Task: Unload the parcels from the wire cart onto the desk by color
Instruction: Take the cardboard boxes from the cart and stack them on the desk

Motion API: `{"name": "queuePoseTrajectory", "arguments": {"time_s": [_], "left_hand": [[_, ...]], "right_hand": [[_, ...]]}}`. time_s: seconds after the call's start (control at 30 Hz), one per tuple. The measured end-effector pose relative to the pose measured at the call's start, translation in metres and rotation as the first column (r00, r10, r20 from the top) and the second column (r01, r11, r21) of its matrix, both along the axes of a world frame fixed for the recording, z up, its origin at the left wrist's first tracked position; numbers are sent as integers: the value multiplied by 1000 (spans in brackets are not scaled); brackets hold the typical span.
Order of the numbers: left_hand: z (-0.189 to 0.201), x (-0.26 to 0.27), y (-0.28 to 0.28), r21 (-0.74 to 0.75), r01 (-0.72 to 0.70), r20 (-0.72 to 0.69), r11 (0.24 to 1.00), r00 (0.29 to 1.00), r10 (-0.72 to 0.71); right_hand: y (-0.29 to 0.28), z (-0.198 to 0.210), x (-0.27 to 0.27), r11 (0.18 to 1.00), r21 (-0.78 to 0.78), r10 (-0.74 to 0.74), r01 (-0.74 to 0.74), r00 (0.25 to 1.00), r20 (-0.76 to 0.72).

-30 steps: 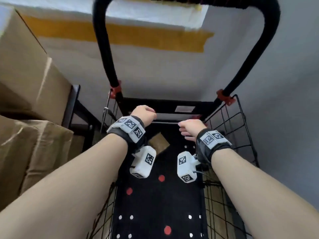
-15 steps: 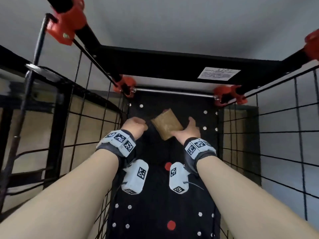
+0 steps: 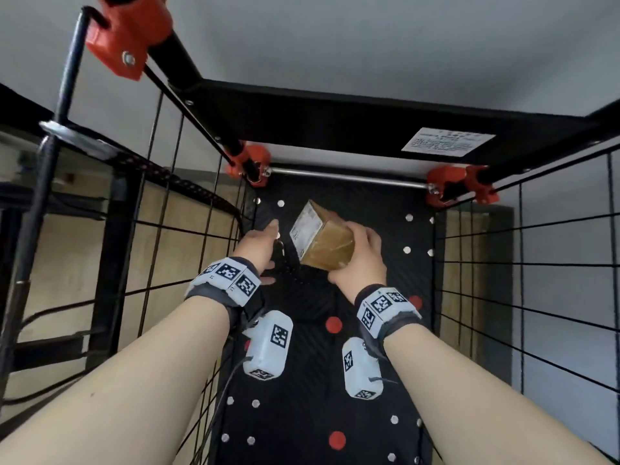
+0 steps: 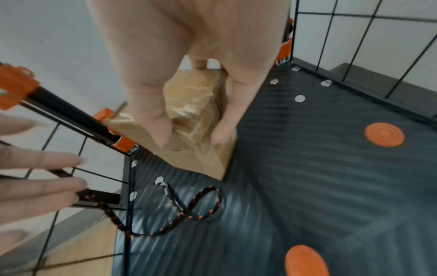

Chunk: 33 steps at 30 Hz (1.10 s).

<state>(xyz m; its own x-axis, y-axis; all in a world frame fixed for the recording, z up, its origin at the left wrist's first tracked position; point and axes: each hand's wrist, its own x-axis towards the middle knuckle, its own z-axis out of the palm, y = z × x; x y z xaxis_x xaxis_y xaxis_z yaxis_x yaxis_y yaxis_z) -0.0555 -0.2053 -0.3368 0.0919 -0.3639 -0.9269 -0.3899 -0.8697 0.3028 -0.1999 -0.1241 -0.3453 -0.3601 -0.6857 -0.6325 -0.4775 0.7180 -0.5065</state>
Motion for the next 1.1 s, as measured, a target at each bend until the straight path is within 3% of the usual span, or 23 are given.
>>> {"name": "queuePoseTrajectory", "arguments": {"time_s": [0.23, 0.37, 0.5, 0.57, 0.67, 0.87, 0.97, 1.1], "left_hand": [[58, -20, 5, -26, 43, -164, 999, 985, -47], [108, -15, 6, -138, 18, -182, 990, 982, -43], [163, -2, 14, -209, 54, -187, 976, 978, -95], [194, 7, 19, -323, 124, -132, 938, 976, -174], [245, 26, 29, -520, 249, -47, 817, 947, -318], [344, 59, 58, -579, 95, -313, 809, 891, -329], [386, 79, 73, -667, 97, -318, 739, 860, -400], [429, 106, 88, -697, 99, -303, 710, 857, -416]], "right_hand": [[18, 65, 10, 990, -134, 41, -37, 999, 28], [24, 117, 8, 965, -220, -123, 143, 987, 101], [30, 175, 16, 949, -241, -166, 202, 973, 159], [36, 207, 24, 931, -260, -197, 255, 953, 228], [49, 262, 36, 915, -263, -218, 306, 923, 318], [88, 359, 58, 880, -337, -155, 335, 873, 462], [101, 394, 66, 852, -406, -131, 331, 885, 447], [99, 426, 75, 752, -490, -192, 441, 858, 476]]}}
